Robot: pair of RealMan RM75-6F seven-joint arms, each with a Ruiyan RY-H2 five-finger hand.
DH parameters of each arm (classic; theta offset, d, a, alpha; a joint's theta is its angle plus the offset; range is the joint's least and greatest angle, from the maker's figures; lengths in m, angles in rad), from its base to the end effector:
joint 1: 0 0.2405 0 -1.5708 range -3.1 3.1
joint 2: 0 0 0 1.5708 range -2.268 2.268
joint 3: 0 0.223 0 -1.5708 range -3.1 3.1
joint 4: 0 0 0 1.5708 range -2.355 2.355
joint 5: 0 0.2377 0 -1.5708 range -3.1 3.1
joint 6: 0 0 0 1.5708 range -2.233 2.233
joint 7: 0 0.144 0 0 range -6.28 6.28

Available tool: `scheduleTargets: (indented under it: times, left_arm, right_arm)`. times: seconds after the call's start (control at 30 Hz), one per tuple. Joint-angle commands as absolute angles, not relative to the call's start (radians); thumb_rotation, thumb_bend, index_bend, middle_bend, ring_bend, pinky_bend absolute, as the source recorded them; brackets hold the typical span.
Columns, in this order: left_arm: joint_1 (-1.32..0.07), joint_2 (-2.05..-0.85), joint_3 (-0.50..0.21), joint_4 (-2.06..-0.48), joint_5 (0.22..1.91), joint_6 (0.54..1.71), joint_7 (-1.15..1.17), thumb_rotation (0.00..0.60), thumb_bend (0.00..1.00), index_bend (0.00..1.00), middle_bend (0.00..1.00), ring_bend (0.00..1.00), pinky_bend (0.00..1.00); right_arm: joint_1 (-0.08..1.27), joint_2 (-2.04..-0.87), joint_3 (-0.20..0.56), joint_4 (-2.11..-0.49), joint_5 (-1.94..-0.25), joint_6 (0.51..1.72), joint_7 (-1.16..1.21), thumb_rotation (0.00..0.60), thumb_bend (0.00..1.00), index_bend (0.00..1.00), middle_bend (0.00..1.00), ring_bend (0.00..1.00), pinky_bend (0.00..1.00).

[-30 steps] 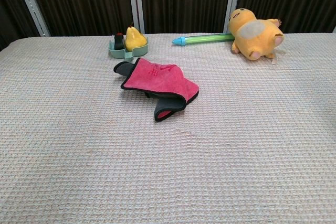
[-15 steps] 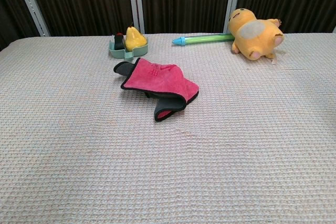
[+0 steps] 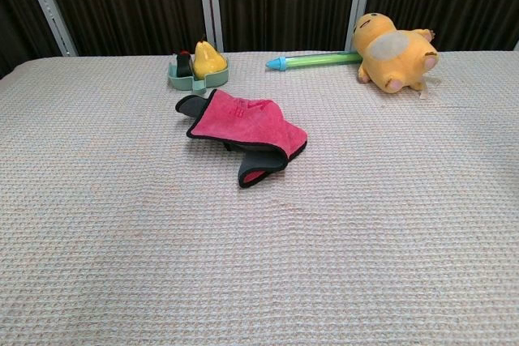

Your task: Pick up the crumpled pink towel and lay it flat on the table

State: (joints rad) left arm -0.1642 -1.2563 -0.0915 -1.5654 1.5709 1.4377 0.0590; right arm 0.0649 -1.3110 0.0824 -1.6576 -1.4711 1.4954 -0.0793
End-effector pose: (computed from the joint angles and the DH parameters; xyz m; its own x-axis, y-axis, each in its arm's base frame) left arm -0.2575 0.2105 0.0791 0.3714 -0.0194 0.9283 0.9163 -0.1539 -0.3698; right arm -0.2580 -0.1800 0.0676 0.2418 0.0154 0.9702 -0.9700 0.0295 0.2413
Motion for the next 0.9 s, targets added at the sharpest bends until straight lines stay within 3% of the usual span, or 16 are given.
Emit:
scheduleTargets:
  times: [0.03,0.27,0.53,0.9]
  left_arm:
    - [-0.244,-1.278,-0.127,-1.601,1.552,1.346,0.132,0.600,0.12,0.28,0.00,0.00,0.00]
    - [-0.376,-1.371,-0.173,-1.604,1.511,1.202,0.296,0.600,0.13,0.31,0.01,0.00,0.00]
    - [-0.523,-1.529,-0.253,-1.499,1.394,1.083,0.450,0.600,0.15,0.33,0.03,0.00,0.00]
    - [-0.666,-1.696,-0.314,-1.329,1.277,1.013,0.562,0.600,0.17,0.37,0.05,0.00,0.00]
  right_arm:
    - [0.066,-1.313,0.086,-1.652,-1.466,1.495,-0.083,0.600,0.38,0.00,0.00,0.00,0.00]
    - [0.070,-1.319,0.095,-1.637,-1.451,1.489,-0.083,0.600,0.38,0.00,0.00,0.00,0.00]
    - [0.076,-1.320,0.109,-1.627,-1.424,1.477,-0.072,0.600,0.38,0.00,0.00,0.00,0.00]
    - [0.083,-1.312,0.132,-1.611,-1.381,1.456,-0.037,0.600,0.38,0.00,0.00,0.00,0.00]
